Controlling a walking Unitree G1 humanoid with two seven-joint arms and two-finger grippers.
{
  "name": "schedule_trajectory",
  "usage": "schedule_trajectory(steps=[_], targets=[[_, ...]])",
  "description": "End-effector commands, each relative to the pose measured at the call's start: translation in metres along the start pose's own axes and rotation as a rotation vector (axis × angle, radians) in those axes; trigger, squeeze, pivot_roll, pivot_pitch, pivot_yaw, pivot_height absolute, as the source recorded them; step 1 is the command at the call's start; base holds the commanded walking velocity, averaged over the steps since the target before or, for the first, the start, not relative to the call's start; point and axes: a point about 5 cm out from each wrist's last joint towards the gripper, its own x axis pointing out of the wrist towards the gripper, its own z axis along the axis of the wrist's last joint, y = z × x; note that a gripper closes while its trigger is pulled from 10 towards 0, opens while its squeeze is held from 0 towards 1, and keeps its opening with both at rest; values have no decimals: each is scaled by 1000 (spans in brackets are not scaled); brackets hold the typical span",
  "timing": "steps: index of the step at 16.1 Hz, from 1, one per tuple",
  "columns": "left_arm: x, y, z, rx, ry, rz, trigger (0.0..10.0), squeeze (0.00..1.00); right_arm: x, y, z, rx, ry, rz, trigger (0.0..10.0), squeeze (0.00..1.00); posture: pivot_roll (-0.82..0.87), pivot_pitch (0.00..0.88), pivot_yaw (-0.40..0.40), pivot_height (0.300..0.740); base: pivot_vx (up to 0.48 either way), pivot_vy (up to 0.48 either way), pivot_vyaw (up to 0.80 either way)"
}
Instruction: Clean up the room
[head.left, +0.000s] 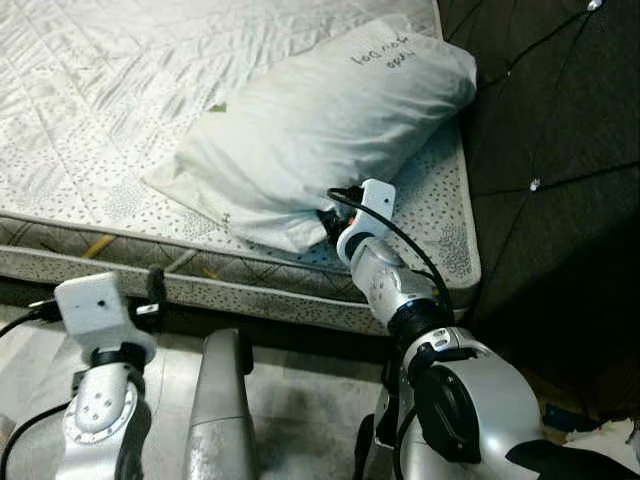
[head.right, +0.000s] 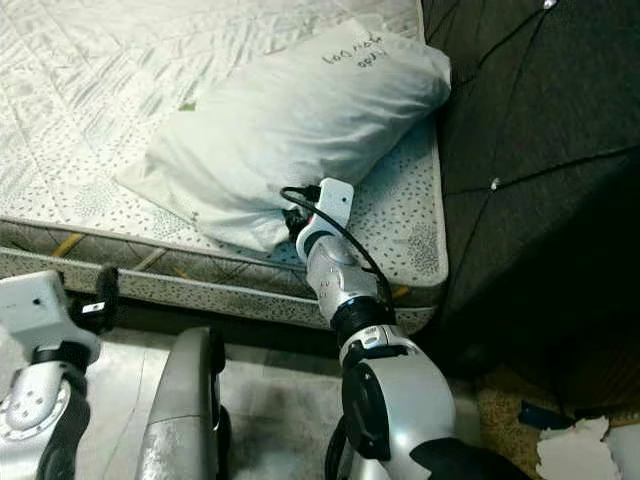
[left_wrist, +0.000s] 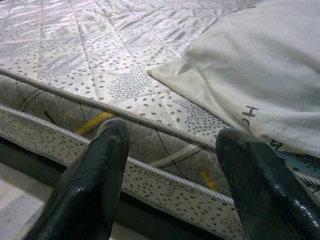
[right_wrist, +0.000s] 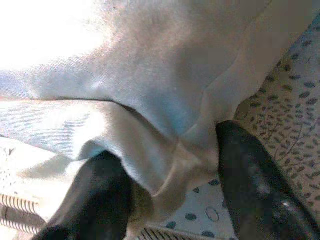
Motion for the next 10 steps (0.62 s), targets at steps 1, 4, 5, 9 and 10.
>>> schedule_trajectory(steps=[1,4,5,9,10], targets=[[0,-2,-3,4,5,0,10000,0,2,15,8,41,-41,10,0,0,269,52,-35,531,0,0,0],[4,-5,-3,-6,-1,-2,10000,0,1,6,7,31,-44,-15,0,0,270,42,-39,531,0,0,0],[7,-5,-6,-13,-1,6,10000,0,1,4,4,30,-44,-23,0,0,266,29,-38,531,0,0,0],[14,-14,-4,-34,-18,-3,10000,0,2,6,7,-2,-57,-10,0,0,243,37,-56,531,0,0,0],[15,-17,-4,-42,-24,-3,10000,0,2,5,10,-19,-68,-9,0,0,236,35,-62,531,0,0,0]])
